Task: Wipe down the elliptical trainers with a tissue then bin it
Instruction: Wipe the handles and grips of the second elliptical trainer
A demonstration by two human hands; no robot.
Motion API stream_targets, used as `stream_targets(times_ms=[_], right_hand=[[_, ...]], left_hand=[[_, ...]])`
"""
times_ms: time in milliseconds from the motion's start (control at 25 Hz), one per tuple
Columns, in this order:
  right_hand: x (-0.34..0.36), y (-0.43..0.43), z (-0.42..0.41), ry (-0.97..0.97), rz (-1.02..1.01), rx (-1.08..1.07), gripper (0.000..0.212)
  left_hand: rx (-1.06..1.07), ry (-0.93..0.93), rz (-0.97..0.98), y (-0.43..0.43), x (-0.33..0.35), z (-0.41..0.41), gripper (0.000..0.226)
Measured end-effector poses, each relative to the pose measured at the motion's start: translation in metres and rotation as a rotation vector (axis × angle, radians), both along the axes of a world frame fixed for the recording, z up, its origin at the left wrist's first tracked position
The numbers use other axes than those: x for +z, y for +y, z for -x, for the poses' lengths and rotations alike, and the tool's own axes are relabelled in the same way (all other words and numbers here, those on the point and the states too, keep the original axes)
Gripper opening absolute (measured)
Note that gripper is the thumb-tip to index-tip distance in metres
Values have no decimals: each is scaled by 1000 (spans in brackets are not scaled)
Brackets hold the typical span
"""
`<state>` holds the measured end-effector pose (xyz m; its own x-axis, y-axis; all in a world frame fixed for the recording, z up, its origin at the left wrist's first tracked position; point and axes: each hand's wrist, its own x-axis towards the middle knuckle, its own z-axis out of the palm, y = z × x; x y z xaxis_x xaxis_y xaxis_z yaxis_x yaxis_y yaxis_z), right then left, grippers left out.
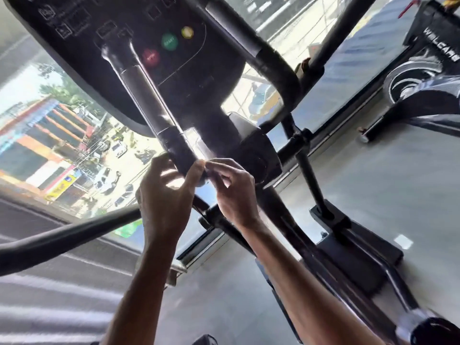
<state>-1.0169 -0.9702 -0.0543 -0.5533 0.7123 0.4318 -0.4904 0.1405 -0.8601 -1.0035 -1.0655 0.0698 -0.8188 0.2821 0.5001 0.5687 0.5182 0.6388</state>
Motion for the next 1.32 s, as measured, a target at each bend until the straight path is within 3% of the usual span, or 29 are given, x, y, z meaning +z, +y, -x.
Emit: stream_targets(times_ms=[320, 400, 640, 760, 920, 1120, 1320], right_hand=[[-8, 24, 19, 3, -141, 126, 17], [-12, 31, 26, -84, -199, 161, 17], [-20, 37, 41, -73, -160, 279, 19], [-14, 44, 48, -152, -170, 328, 20], [-3, 47, 31, 161, -180, 401, 26], [-3, 54, 56, -36, -352, 372, 34], [-13, 32, 19, 167, -131, 264, 21]], left_hand=[[90, 118, 19, 9, -6, -2, 30], [98, 136, -1, 11, -12, -4, 24], [114, 61, -104, 19, -36, -2, 13], [131, 78, -132, 18, -40, 0, 19], [178, 92, -170, 12, -47, 9, 25], [173, 63, -210, 8, -56, 14, 27], [190, 32, -198, 10, -62, 18, 28]])
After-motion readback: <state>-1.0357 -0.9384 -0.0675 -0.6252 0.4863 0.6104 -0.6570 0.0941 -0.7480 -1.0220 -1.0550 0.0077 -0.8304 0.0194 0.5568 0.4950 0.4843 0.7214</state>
